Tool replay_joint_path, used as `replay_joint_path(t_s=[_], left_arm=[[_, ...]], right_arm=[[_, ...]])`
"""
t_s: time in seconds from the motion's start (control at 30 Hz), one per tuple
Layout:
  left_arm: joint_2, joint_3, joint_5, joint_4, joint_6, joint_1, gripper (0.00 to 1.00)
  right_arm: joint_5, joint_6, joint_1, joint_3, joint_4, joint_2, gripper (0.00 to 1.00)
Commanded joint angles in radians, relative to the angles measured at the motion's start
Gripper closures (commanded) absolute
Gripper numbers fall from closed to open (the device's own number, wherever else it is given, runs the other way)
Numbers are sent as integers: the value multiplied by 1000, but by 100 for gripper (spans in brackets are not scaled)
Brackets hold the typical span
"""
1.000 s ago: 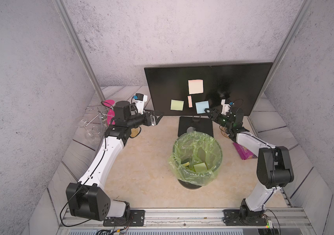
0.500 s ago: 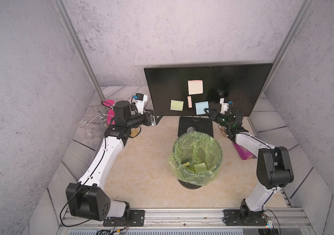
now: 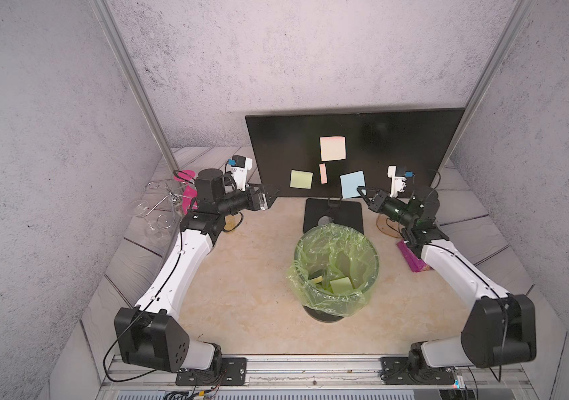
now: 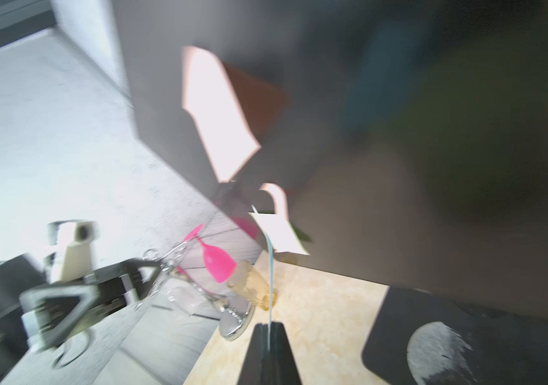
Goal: Remove the sticky note from the monitor
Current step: Tear off the sticky note from the monitor, then place the sticky note in the trash bin.
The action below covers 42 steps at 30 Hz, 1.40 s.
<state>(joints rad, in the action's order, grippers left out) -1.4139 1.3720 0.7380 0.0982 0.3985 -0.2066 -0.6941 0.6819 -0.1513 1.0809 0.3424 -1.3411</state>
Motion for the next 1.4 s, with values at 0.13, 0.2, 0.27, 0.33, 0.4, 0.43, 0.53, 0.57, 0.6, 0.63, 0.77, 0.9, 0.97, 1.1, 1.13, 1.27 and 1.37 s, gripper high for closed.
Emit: replay_joint_path(t_s=[0.13, 0.2, 0.27, 0.33, 0.4, 0.43, 0.53, 0.57, 0.6, 0.63, 0.77, 0.9, 0.97, 1.1, 1.13, 1.27, 1.37], left_arm=[[-45, 60, -13, -68, 60, -48, 0], [-61, 77, -29, -72, 67, -65, 0], [-78, 97, -35, -71, 74, -80, 0], [-95, 114, -48, -74, 85, -94, 0], [-112, 126, -60, -77, 98, -106, 0], [-121, 133, -63, -81, 104, -111, 0], [-142, 156, -73, -89, 123, -125, 0], [-148, 164, -76, -92, 127, -129, 0], [-155, 168, -77, -99, 133, -133, 0], [-159, 172, -76, -109, 142, -138, 0], [-184, 190, -80, -144, 180, -155, 1], [-207, 196, -101, -210, 227, -183, 3], [-228, 212, -104, -230, 256, -195, 6], [-275, 242, -111, -290, 332, -221, 15], [-285, 248, -119, -300, 346, -226, 15], [-336, 299, -135, -311, 367, -252, 18], [-374, 338, -141, -321, 383, -267, 18]], right_arm=[[-101, -463, -144, 80, -582, 204, 100], [-82, -560, -206, 99, -713, 224, 100], [-55, -620, -248, 103, -806, 240, 100], [-36, -658, -275, 104, -867, 248, 100], [-20, -713, -301, 130, -943, 241, 100], [-4, -743, -316, 144, -982, 233, 99], [60, -802, -348, 170, -1056, 209, 89], [76, -807, -350, 171, -1061, 205, 83], [89, -807, -351, 169, -1058, 205, 70], [95, -801, -352, 166, -1046, 209, 61], [148, -711, -350, 141, -931, 257, 43], [194, -648, -347, 172, -879, 254, 34], [208, -619, -340, 171, -846, 250, 29], [265, -542, -314, 136, -760, 269, 11], [273, -527, -306, 125, -741, 278, 5], [289, -503, -277, 112, -726, 292, 1], [312, -475, -234, 93, -714, 302, 1]])
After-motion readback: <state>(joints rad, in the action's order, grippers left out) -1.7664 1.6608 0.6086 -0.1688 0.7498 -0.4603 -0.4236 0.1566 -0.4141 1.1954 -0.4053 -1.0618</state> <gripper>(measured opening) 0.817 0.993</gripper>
